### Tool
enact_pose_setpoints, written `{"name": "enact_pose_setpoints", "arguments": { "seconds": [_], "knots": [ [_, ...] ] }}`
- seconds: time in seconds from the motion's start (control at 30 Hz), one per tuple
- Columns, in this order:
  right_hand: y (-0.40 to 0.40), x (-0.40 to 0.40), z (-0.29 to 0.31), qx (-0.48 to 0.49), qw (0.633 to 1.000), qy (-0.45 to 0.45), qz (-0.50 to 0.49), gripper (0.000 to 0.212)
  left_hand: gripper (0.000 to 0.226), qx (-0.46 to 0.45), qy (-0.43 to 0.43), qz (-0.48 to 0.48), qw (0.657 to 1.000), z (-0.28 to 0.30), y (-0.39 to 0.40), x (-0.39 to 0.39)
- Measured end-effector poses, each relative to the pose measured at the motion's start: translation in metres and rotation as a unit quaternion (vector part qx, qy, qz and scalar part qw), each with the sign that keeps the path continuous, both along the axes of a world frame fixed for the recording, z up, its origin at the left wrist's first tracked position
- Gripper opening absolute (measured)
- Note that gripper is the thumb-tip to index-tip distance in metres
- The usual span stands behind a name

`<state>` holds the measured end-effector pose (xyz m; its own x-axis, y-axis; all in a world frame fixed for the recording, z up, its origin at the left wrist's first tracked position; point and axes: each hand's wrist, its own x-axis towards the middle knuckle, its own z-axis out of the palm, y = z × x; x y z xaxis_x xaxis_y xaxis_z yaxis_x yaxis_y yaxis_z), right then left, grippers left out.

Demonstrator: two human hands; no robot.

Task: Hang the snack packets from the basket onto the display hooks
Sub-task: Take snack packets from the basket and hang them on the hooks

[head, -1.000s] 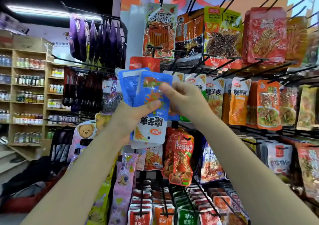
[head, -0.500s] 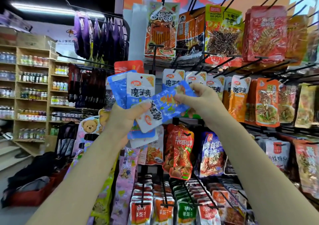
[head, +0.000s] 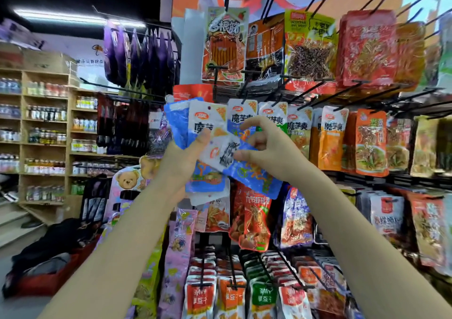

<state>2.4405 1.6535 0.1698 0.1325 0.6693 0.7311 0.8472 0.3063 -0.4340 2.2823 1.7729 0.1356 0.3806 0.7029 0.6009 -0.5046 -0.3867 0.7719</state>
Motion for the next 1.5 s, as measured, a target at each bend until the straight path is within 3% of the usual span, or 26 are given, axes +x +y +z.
{"name": "enact_pose_setpoints", "arguments": {
  "seconds": [0.1,0.23,0.33,0.47,0.6,0.73,0.83,0.93,1.0,1.13,1.2,1.27,1.33,1.4,1.5],
  "knots": [
    [0.001,0.013,0.001,0.104,0.994,0.030,-0.018,0.046,0.053,-0.013,-0.015,0.014,1.000,-0.001,0.007,-0.008],
    [0.011,0.016,0.008,0.170,0.984,0.040,-0.032,0.035,0.041,-0.027,-0.028,0.007,0.999,-0.002,0.014,-0.008],
    [0.022,0.010,0.019,0.172,0.983,0.031,-0.054,0.031,0.057,-0.026,-0.014,-0.005,1.000,0.001,0.013,-0.003],
    [0.027,0.007,0.029,0.134,0.988,0.041,-0.063,0.041,0.047,-0.026,-0.017,-0.019,0.999,0.003,0.018,0.002],
    [0.029,0.007,0.032,0.134,0.989,0.033,-0.054,0.047,0.068,-0.029,-0.017,-0.034,0.999,0.003,0.023,0.003],
    [0.035,0.012,0.033,0.104,0.992,0.020,-0.074,0.049,0.047,-0.024,-0.025,-0.043,0.998,0.003,0.023,0.006],
    [0.044,0.018,0.029,0.077,0.988,0.015,-0.131,0.044,0.048,-0.017,-0.020,-0.044,0.999,0.005,0.020,0.008],
    [0.043,0.019,0.024,0.166,0.966,-0.025,-0.199,0.028,0.045,-0.004,-0.014,-0.047,0.999,0.006,0.016,0.008],
    [0.036,0.011,0.024,0.222,0.960,-0.018,-0.171,0.030,0.037,0.006,-0.009,-0.045,0.999,0.007,0.012,0.009],
    [0.026,-0.008,0.025,0.074,0.995,0.059,-0.009,0.046,0.039,0.036,0.003,-0.053,0.998,0.010,0.003,0.016],
    [0.029,-0.006,0.025,0.064,0.995,0.071,-0.004,0.030,0.042,0.034,0.003,-0.045,0.998,0.010,0.001,0.019],
    [0.030,0.001,0.026,0.100,0.988,0.114,0.000,0.014,0.029,0.016,-0.004,-0.027,1.000,0.009,0.006,0.020],
    [0.031,0.011,0.030,0.127,0.981,0.148,-0.017,0.017,0.009,-0.027,-0.007,-0.005,1.000,0.007,0.012,0.018],
    [0.030,0.016,0.034,0.142,0.978,0.151,-0.037,0.024,0.017,-0.066,-0.011,-0.024,0.997,0.004,0.013,0.013],
    [0.036,0.020,0.040,0.180,0.972,0.146,-0.031,0.033,0.027,-0.051,-0.011,-0.078,0.996,0.002,0.013,0.008]
  ]
}}
